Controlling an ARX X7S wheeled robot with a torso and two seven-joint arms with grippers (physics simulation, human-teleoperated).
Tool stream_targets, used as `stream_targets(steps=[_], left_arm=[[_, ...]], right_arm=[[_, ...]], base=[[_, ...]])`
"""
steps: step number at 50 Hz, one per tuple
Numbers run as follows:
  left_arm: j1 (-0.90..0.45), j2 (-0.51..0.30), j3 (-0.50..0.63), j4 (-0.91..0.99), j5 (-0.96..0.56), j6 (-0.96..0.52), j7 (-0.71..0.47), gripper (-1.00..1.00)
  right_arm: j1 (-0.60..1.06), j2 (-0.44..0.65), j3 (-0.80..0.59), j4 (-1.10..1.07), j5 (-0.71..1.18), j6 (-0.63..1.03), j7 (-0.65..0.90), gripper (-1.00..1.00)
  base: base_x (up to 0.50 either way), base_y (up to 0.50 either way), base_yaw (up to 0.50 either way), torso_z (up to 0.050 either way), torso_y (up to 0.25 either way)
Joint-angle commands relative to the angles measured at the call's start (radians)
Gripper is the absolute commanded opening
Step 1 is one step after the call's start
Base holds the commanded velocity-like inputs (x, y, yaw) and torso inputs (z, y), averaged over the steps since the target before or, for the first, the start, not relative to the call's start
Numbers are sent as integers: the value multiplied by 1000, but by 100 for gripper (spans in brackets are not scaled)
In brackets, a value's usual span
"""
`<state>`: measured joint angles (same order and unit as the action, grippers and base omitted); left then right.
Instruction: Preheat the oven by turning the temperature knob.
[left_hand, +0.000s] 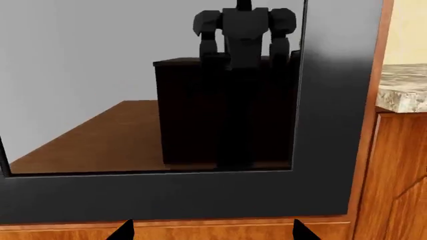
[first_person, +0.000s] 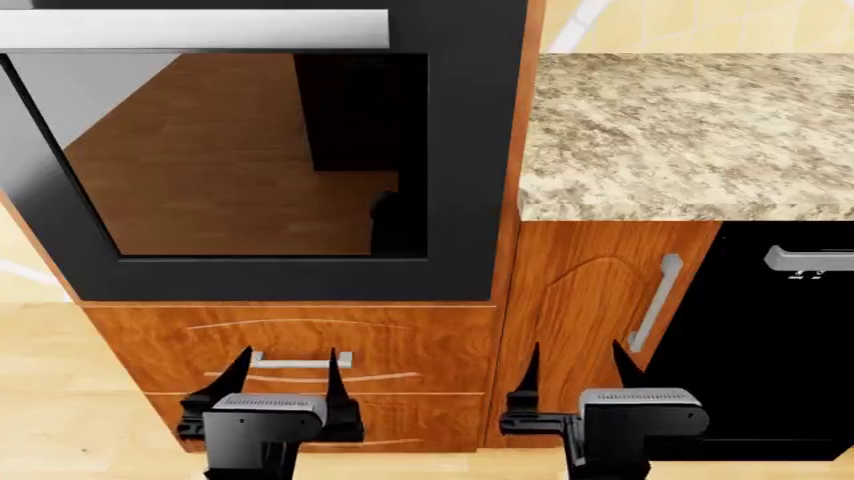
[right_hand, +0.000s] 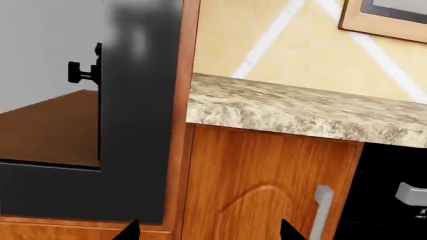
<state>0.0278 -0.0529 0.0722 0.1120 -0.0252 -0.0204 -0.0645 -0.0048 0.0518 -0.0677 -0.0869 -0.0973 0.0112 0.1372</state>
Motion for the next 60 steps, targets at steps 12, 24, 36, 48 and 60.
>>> stream_targets(steps=[12, 24, 36, 48, 60], left_arm=[[53, -44, 4, 512, -66, -3, -58, 100], [-82, -79, -79, 750, -186, -241, -135, 100], [-79, -94, -70, 766, -216, -162, -120, 100], [-66, -104, -83, 772, -224, -110, -131, 100], [-65, -121, -87, 789, -239, -111, -147, 100]], right_arm=[[-13, 56, -49, -491, -149, 210, 37, 100], [78, 56, -82, -753, -218, 384, -13, 100], [115, 80, -99, -810, -248, 426, -21, 100], [98, 96, -96, -840, -245, 406, -1, 100], [98, 102, -115, -856, -259, 414, 8, 100]], base=[[0, 0, 0, 0, 0], [0, 0, 0, 0, 0], [0, 0, 0, 0, 0], [0, 0, 0, 0, 0], [0, -120, 0, 0, 0]])
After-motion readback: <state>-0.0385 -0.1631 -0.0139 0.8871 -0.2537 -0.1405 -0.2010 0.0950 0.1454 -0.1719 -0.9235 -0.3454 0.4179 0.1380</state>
